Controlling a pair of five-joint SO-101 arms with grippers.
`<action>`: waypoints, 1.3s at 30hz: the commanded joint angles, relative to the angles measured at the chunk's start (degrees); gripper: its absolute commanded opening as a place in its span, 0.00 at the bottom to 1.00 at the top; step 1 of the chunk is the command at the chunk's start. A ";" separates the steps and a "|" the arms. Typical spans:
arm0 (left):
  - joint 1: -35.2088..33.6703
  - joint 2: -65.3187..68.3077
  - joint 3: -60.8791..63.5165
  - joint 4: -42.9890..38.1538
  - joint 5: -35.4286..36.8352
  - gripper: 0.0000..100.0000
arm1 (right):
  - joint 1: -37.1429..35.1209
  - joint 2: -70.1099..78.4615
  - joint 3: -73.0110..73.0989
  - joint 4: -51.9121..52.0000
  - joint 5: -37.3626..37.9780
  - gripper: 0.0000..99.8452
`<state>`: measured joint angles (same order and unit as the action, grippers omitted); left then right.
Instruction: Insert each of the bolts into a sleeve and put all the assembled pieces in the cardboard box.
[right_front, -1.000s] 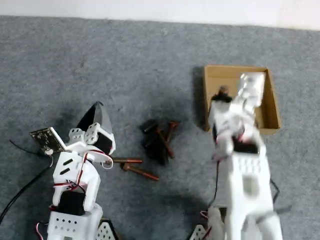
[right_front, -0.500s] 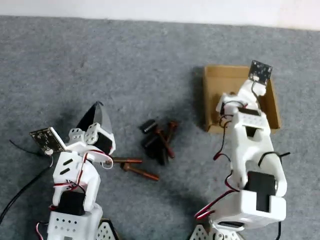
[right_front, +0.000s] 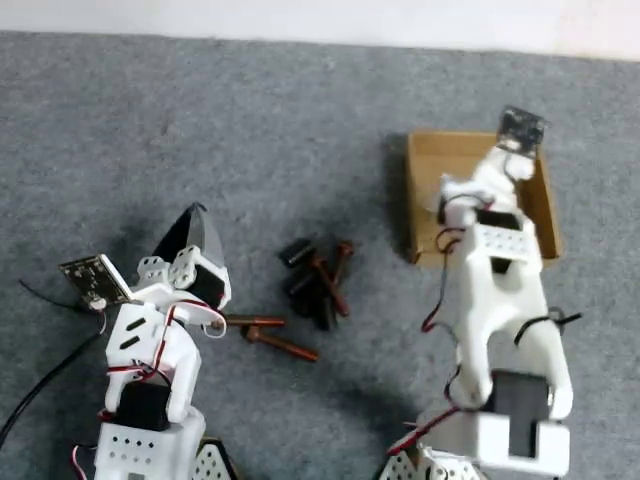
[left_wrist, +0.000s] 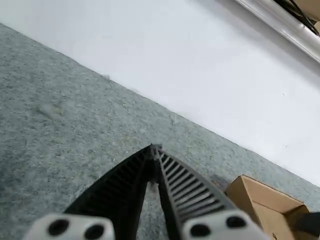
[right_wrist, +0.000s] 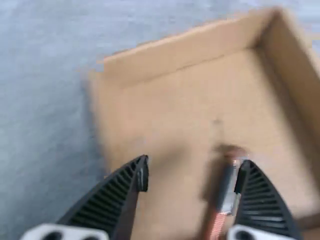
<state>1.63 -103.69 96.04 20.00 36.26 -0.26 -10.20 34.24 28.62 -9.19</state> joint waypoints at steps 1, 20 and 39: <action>-0.40 -0.31 1.10 -1.05 0.18 0.01 | -8.22 -8.22 2.59 4.00 -0.09 0.26; -0.75 -0.31 1.10 -1.05 0.18 0.01 | -37.67 -22.99 25.63 6.20 -0.18 0.26; -0.75 -0.22 1.10 -1.05 0.18 0.01 | -41.10 -22.81 30.46 6.20 -0.18 0.26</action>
<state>1.63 -103.69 96.04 20.00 36.26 -41.49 -31.38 65.01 34.42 -9.19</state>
